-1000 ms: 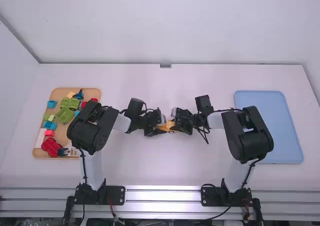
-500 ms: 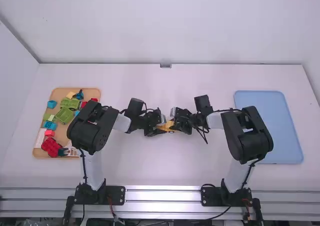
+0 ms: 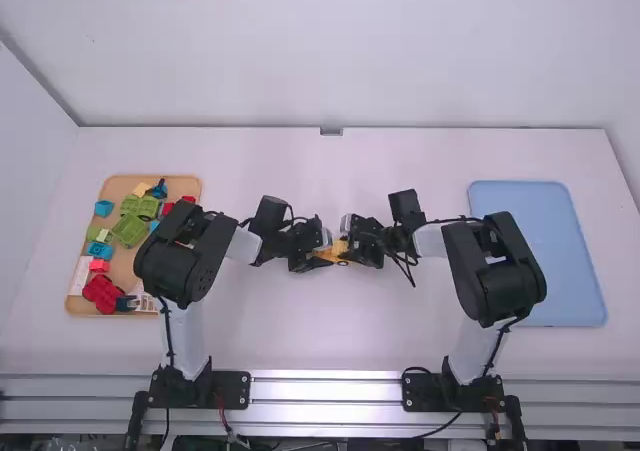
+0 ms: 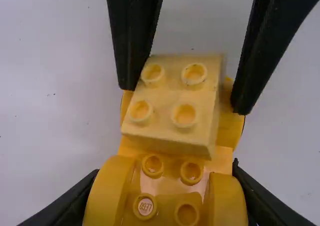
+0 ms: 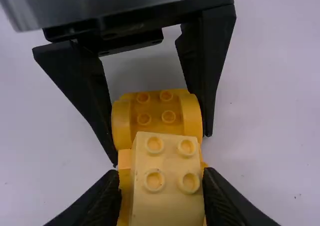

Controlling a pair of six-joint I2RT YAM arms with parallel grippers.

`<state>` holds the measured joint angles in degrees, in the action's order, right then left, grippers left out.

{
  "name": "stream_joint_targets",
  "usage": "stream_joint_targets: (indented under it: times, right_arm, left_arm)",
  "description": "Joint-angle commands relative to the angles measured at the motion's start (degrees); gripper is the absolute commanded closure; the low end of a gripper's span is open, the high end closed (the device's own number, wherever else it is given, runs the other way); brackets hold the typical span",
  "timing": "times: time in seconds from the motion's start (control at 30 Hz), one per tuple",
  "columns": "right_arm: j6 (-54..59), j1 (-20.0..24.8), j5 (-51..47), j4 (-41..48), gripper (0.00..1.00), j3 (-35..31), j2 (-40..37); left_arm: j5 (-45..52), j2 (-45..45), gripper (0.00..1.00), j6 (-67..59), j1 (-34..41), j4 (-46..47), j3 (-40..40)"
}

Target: Assemble lego blocks to make yellow taxi

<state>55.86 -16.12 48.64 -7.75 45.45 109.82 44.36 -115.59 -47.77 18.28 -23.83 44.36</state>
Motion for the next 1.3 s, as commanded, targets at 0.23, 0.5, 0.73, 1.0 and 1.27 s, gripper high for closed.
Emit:
stream_joint_targets:
  times: [0.23,0.5,0.73,1.0,1.27]
  right_arm:
    - [-0.5,1.9,-2.2,0.4,0.81,-0.4,1.1]
    - [0.1,1.7,-3.8,0.7,0.82,-0.5,1.1]
    - [-0.5,-1.0,-9.2,0.4,0.71,-0.5,1.0]
    - [0.4,3.5,0.9,2.9,0.42,-0.4,-2.2]
    - [1.4,6.2,9.6,4.3,0.49,-0.4,-7.3]
  left_arm:
    - [-4.8,-2.9,0.6,0.8,0.4,2.5,-1.9]
    - [-4.8,-2.9,0.61,0.8,0.4,2.6,-1.9]
    - [-4.8,-2.9,0.61,0.8,0.4,2.6,-1.9]
    - [-4.9,-2.9,0.62,0.8,0.4,2.6,-1.9]
    - [-4.8,-2.9,0.62,0.8,0.1,2.5,-1.9]
